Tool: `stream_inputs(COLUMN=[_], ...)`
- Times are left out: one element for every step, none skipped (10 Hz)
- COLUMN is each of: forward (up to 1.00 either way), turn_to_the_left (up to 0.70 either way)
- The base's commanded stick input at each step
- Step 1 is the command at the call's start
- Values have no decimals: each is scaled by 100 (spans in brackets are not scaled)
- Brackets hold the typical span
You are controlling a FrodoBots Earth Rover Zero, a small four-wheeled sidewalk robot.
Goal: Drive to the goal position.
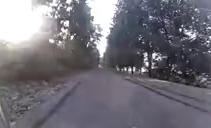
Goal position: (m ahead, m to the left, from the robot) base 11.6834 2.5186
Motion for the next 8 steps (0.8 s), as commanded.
stream_inputs(forward=[70,70,70,70,70,70,70,70], turn_to_the_left=[0,0,0,0,0,0,0,0])
